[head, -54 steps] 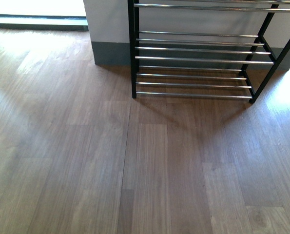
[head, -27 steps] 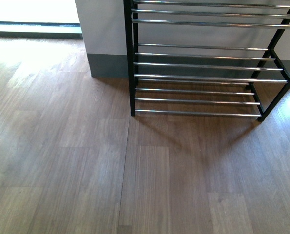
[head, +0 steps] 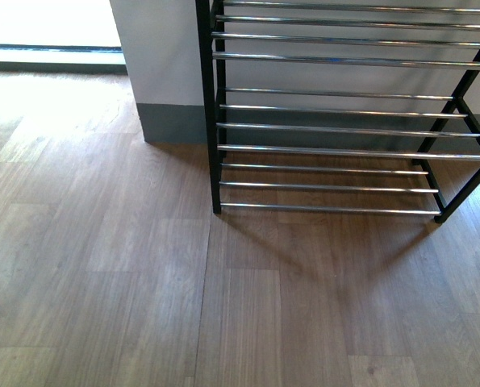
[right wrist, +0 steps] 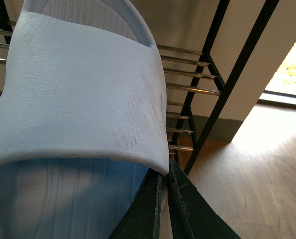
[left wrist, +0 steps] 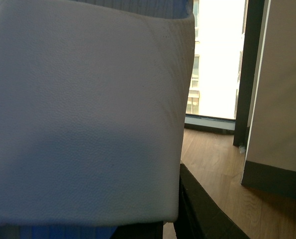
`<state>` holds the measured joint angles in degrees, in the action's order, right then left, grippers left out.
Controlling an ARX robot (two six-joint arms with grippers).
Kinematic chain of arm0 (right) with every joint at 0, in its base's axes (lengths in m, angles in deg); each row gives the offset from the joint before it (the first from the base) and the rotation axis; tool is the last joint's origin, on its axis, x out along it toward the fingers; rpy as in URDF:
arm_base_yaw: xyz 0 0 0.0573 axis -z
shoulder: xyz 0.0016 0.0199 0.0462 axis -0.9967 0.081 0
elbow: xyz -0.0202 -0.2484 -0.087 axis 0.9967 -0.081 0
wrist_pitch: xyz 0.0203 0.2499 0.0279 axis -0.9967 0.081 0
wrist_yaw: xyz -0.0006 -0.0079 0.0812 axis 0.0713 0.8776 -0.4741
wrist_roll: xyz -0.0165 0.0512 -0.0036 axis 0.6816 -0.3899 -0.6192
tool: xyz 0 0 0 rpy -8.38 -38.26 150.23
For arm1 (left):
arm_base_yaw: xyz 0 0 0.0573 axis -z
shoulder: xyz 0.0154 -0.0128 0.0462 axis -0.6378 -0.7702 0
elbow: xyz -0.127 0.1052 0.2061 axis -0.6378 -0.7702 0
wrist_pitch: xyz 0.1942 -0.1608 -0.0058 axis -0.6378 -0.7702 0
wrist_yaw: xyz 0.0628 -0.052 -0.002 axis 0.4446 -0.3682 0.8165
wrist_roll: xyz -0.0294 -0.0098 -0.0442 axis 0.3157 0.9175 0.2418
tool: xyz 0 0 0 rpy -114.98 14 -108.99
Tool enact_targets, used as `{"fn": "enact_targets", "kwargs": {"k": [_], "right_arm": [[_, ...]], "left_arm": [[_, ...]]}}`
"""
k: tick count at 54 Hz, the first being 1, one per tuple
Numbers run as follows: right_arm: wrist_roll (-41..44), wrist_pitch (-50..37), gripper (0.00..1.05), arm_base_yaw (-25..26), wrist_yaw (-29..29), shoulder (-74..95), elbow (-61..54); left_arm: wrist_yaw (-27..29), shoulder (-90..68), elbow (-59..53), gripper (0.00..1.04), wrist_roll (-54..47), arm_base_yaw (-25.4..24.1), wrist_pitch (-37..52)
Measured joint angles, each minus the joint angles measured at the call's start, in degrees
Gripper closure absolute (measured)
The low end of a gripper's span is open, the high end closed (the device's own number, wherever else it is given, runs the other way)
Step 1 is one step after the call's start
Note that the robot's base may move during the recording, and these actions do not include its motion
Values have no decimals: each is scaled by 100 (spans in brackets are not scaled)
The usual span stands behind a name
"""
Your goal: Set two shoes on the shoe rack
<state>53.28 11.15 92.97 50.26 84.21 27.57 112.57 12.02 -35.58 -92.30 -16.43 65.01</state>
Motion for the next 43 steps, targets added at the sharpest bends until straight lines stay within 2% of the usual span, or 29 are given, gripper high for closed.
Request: {"fn": "enact_targets", "kwargs": {"k": [43], "right_arm": [[0, 0, 103, 0, 0, -4, 0]], "left_arm": [[4, 2, 0, 103, 0, 0, 0]]}}
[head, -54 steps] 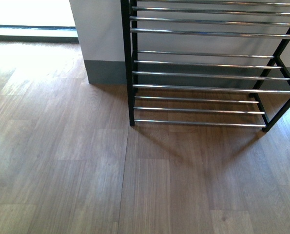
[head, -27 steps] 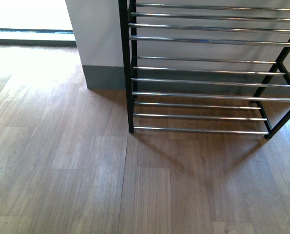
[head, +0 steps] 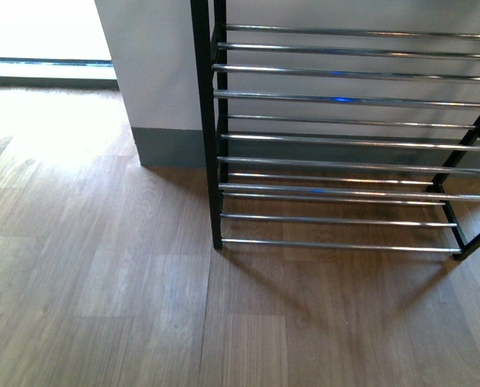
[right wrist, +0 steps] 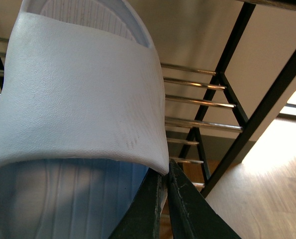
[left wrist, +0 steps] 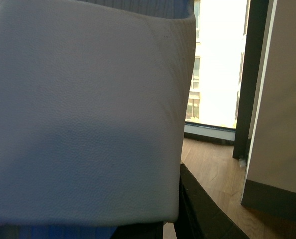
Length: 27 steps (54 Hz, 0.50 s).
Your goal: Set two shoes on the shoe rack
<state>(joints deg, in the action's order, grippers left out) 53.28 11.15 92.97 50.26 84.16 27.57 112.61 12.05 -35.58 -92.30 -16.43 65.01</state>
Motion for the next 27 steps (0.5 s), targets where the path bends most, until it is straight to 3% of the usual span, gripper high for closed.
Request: {"fn": "enact_targets", "kwargs": {"k": [27], "right_arm": [[0, 0, 103, 0, 0, 4, 0]], "left_arm": [[-2, -9, 0, 103, 0, 0, 0]]}}
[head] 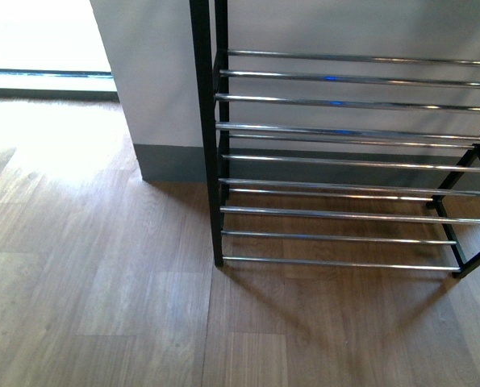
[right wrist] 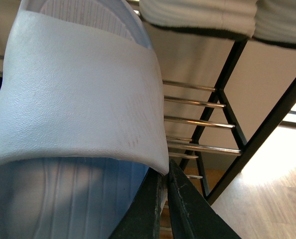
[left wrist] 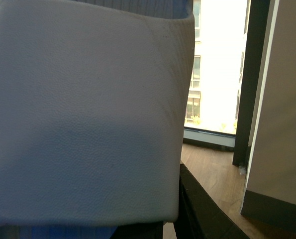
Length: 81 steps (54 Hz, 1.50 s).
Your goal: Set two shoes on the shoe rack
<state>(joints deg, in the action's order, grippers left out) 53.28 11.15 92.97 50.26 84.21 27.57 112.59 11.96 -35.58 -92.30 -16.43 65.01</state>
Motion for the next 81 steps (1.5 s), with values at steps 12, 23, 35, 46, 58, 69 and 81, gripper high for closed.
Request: {"fn": "enact_targets", "kwargs": {"k": [12, 23, 35, 46, 58, 69, 81], "right_arm": [[2, 0, 103, -2, 0, 0, 0], [0, 0, 103, 0, 2, 0, 0], [0, 0, 103, -2, 0, 0, 0], [-2, 0, 103, -2, 2, 0, 0], [0, 0, 103, 0, 0, 0, 0], [0, 0, 103, -2, 0, 0, 0], [0, 0, 103, 0, 2, 0, 0]], "left_arm": [[0, 0, 0, 103, -2, 0, 0], [2, 0, 0, 103, -9, 0, 2], [0, 0, 0, 103, -13, 0, 2], [2, 0, 0, 103, -17, 0, 2], [2, 0, 0, 103, -26, -2, 2], [0, 0, 0, 103, -26, 0, 2], [0, 0, 0, 103, -24, 0, 2]]}}
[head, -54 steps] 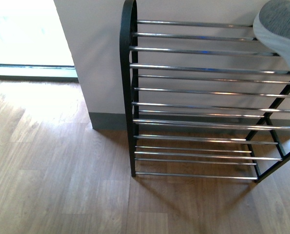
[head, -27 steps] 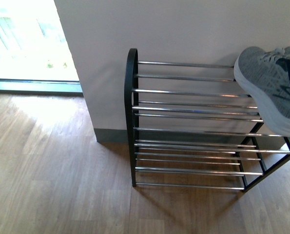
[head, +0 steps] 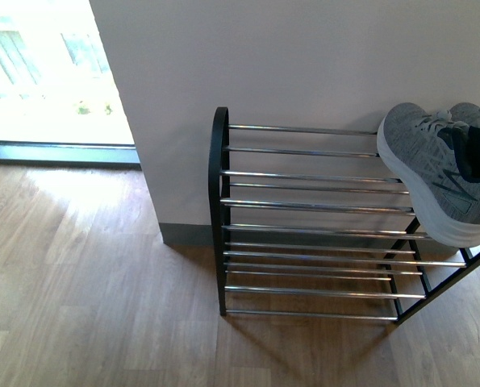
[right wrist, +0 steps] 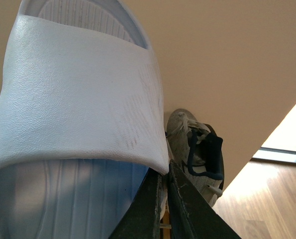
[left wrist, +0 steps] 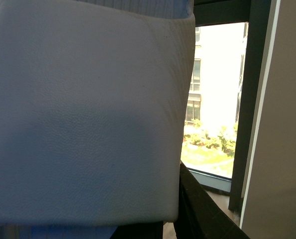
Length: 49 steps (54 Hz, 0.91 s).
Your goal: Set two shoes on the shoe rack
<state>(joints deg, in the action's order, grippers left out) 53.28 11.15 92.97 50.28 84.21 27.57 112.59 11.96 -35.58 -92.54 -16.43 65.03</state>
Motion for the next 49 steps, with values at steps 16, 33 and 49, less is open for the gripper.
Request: {"fn": "enact_targets", "kwargs": {"k": [16, 33, 49], "right_arm": [[0, 0, 103, 0, -2, -4, 0], [-2, 0, 103, 0, 0, -2, 0], [22, -214, 103, 35, -181, 133, -24]], "left_arm": [[4, 4, 0, 103, -2, 0, 0], [0, 2, 0, 103, -2, 0, 0], [0, 0, 0, 103, -2, 0, 0]]}}
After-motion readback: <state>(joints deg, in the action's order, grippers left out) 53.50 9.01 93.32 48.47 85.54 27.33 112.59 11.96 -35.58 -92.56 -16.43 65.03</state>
